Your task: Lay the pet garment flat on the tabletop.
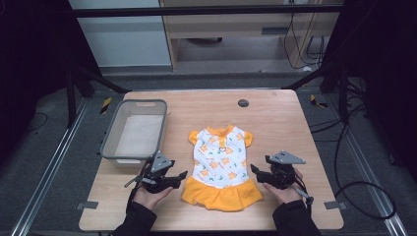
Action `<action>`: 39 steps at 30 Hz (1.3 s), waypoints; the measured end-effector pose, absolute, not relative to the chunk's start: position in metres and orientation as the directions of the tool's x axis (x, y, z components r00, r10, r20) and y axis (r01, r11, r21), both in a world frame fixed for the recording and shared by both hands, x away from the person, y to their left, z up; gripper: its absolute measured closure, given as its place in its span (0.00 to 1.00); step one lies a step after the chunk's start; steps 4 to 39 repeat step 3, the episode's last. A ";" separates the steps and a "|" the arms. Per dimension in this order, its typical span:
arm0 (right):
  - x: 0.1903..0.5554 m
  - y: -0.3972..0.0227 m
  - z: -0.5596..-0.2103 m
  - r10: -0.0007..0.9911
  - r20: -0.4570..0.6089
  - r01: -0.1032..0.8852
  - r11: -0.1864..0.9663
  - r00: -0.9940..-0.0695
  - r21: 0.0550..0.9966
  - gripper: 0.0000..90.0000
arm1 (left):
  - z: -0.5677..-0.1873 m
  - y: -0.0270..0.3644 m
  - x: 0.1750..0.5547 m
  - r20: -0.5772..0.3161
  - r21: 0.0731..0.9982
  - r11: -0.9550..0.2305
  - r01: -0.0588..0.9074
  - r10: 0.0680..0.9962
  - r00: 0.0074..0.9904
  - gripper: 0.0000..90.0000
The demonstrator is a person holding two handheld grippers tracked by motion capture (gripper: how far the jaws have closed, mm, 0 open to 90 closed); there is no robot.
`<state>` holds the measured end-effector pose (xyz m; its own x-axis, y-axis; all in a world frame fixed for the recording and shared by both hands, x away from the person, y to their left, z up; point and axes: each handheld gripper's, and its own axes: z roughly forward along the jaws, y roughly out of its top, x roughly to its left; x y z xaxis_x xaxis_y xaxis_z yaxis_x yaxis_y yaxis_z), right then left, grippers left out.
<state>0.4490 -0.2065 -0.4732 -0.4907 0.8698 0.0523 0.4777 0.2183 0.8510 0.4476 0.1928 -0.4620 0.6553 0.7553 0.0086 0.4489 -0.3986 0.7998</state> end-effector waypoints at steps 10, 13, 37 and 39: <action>0.443 -0.218 -0.478 0.881 0.048 0.486 0.213 -0.470 0.848 0.30 | -0.466 0.206 0.445 0.003 0.797 -0.387 0.463 0.771 0.637 0.36; 0.443 -0.218 -0.478 0.881 0.048 0.486 0.213 -0.470 0.848 0.30 | -0.466 0.206 0.445 0.003 0.797 -0.387 0.463 0.771 0.637 0.36; 0.443 -0.218 -0.478 0.881 0.048 0.486 0.213 -0.470 0.848 0.30 | -0.466 0.206 0.445 0.003 0.797 -0.387 0.463 0.771 0.637 0.36; 0.443 -0.218 -0.478 0.881 0.048 0.486 0.213 -0.470 0.848 0.30 | -0.466 0.206 0.445 0.003 0.797 -0.387 0.463 0.771 0.637 0.36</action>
